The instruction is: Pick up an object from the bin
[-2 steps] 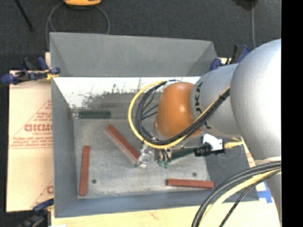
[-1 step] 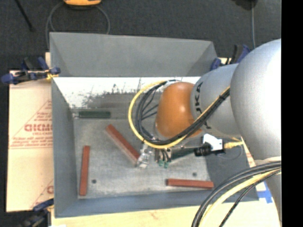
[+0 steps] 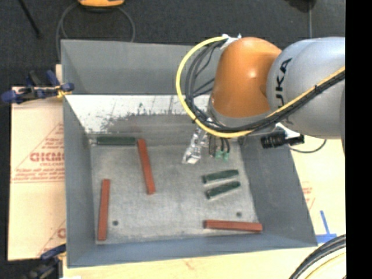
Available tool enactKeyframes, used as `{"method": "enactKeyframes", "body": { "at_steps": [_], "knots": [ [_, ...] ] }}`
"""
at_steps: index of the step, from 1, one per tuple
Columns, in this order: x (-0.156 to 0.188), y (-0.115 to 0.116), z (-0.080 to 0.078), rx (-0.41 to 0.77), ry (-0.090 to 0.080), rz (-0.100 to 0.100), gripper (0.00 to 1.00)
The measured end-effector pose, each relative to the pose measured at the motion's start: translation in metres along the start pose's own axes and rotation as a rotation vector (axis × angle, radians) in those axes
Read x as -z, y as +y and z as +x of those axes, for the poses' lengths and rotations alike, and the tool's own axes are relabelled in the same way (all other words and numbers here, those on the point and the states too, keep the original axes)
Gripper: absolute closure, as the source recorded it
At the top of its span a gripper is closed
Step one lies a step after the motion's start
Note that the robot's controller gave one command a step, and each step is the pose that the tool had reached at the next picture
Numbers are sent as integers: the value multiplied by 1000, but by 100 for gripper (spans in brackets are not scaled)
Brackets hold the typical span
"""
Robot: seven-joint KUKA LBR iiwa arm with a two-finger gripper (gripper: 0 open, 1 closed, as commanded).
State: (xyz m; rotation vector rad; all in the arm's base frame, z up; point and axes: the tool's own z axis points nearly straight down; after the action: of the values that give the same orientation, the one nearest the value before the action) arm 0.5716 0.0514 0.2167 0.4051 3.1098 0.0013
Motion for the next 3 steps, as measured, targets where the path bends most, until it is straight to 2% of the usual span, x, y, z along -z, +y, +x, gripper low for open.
{"method": "enactKeyframes", "body": {
  "at_steps": [1,2,3],
  "knots": [
    [-1,0,0,1,1,1,0],
    [-1,0,0,1,1,1,0],
    [-40,-53,0,12,-2,0,0]
  ]
}}
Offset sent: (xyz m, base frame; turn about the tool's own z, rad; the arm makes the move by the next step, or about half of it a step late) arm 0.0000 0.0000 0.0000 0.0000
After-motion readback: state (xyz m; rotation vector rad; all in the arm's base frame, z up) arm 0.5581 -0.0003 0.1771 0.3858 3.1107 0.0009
